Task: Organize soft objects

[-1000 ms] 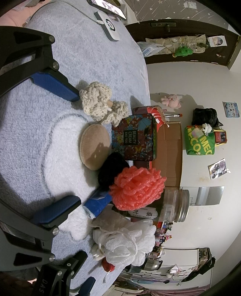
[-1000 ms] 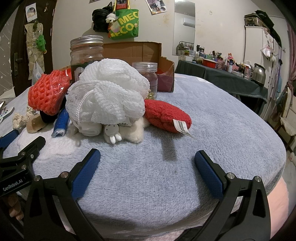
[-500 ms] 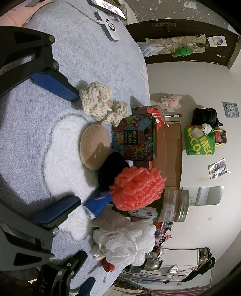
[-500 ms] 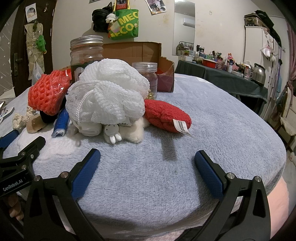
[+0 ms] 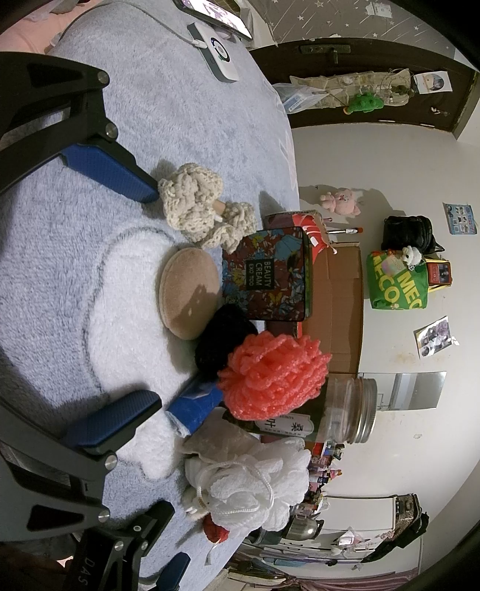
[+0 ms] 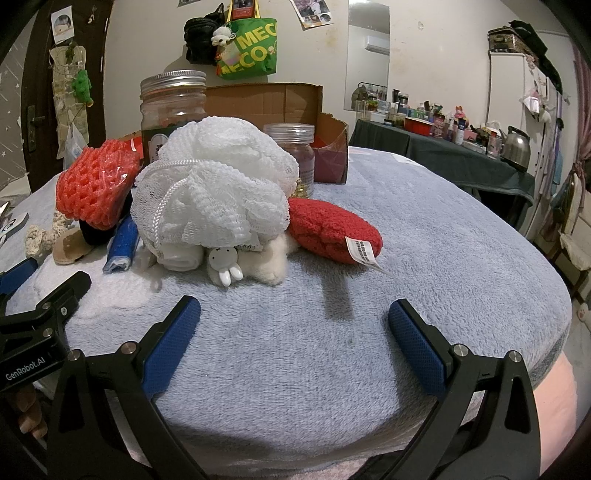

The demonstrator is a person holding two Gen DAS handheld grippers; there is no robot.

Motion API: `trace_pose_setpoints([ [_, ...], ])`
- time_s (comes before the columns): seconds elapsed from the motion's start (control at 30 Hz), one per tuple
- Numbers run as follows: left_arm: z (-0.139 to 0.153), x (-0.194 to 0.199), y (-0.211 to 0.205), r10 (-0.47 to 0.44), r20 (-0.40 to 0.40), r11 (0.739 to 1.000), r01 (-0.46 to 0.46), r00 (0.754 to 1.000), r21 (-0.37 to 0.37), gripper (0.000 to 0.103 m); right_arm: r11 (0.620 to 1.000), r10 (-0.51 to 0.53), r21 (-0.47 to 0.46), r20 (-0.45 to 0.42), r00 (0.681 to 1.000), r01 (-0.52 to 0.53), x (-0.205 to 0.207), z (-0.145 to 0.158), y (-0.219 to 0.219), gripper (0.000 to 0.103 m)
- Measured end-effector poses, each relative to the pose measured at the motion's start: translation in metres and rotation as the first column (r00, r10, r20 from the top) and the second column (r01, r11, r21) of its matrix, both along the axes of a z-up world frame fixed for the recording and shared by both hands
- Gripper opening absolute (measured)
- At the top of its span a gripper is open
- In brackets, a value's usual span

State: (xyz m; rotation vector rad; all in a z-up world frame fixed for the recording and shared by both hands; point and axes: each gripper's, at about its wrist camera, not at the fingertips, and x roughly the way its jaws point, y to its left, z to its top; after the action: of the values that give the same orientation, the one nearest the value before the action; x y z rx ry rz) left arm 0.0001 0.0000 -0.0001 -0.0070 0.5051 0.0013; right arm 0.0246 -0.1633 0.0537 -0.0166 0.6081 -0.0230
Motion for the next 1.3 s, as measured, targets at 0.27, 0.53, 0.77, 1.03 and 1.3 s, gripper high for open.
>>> trace_pose_setpoints([
  [0.27, 0.0, 0.0, 0.0, -0.004, -0.003, 1.0, 0.004, 1.0, -0.005, 0.103, 1.0, 0.001, 0.0, -0.001, 1.0, -0.001, 0.0, 0.0, 0.0, 0.103],
  [0.53, 0.018, -0.012, 0.004, -0.046, 0.005, 0.999, 0.046, 0.999, -0.006, 0.103, 1.0, 0.019, -0.003, 0.004, 1.0, -0.019, -0.006, 0.012, -0.002, 0.103],
  [0.77, 0.047, -0.019, 0.005, -0.092, 0.054, 0.996, 0.092, 0.994, -0.009, 0.103, 0.999, 0.045, -0.024, 0.08, 0.996, -0.043, -0.015, 0.04, -0.002, 0.103],
  [1.03, 0.076, 0.002, -0.001, -0.157, 0.059, 0.988, 0.157, 0.986, 0.0, 0.103, 0.99, 0.107, 0.08, 0.08, 0.991, -0.114, 0.009, 0.069, -0.018, 0.103],
  [1.3, 0.086, 0.026, -0.01, -0.204, 0.04, 0.979, 0.203, 0.978, 0.023, 0.103, 0.977, 0.166, 0.126, 0.053, 0.985, -0.172, 0.043, 0.077, -0.024, 0.103],
])
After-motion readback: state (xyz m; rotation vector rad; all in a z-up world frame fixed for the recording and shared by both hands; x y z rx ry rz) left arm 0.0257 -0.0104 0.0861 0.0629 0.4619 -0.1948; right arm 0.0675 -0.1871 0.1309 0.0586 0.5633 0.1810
